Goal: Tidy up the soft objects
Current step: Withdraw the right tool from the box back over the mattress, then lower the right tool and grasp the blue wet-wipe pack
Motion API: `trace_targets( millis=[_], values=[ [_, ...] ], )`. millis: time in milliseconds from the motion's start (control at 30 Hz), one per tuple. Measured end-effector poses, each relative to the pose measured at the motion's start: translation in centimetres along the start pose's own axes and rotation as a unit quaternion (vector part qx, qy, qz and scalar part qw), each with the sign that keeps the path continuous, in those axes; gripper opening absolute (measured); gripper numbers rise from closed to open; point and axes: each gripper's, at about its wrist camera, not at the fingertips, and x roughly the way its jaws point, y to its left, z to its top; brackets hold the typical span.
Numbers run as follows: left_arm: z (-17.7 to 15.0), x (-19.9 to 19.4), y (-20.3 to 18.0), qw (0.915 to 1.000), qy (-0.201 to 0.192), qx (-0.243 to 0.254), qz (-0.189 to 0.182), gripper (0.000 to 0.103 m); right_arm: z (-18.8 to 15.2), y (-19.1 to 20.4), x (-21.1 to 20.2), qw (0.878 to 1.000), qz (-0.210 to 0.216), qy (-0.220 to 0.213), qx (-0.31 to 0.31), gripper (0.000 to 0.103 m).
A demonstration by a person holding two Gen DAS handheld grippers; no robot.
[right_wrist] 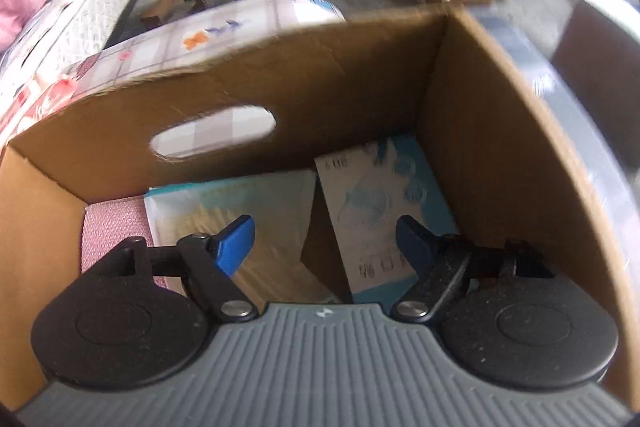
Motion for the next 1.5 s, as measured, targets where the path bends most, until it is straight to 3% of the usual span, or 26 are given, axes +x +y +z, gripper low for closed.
trace_targets(
  millis=[233, 400, 667, 1000, 1133, 1333, 1500],
  values=[
    [-0.4, -0.6, 1.6, 0.9998, -0.005, -0.018, 0.003, 0.084, -0.4, -0.4, -2.8, 0.998, 0.050, -0.019, 0.031, 0.079],
    [-1.2, -1.3, 2.8, 0.9996, -0.008, -0.020, 0.019, 0.085, -1.9, 0.0, -8.8, 0.992, 0.106, -0.055, 0.032, 0.080],
    [-2.3, -2.5, 4.6, 0.9988, -0.010, -0.021, 0.044, 0.088, -6.2, 4.0, -19.4, 0.976, 0.173, -0.124, -0.033, 0.090],
    [-3.7, -4.5, 6.1, 0.9973, -0.022, -0.026, 0.066, 0.090, -12.4, 12.3, -24.8, 0.962, 0.197, -0.138, -0.130, 0.102],
    [-3.8, -5.0, 7.0, 0.9960, -0.028, -0.036, 0.077, 0.092, -14.3, 16.3, -27.1, 0.947, 0.201, -0.153, -0.200, 0.102],
    [-3.0, -4.7, 7.8, 0.9948, -0.040, -0.039, 0.085, 0.092, -15.7, 21.5, -29.3, 0.916, 0.154, -0.202, -0.311, 0.102],
    [-1.4, -3.2, 8.2, 0.9939, -0.052, -0.038, 0.090, 0.092, -14.7, 24.3, -29.6, 0.895, 0.180, -0.202, -0.355, 0.102]
  ],
)
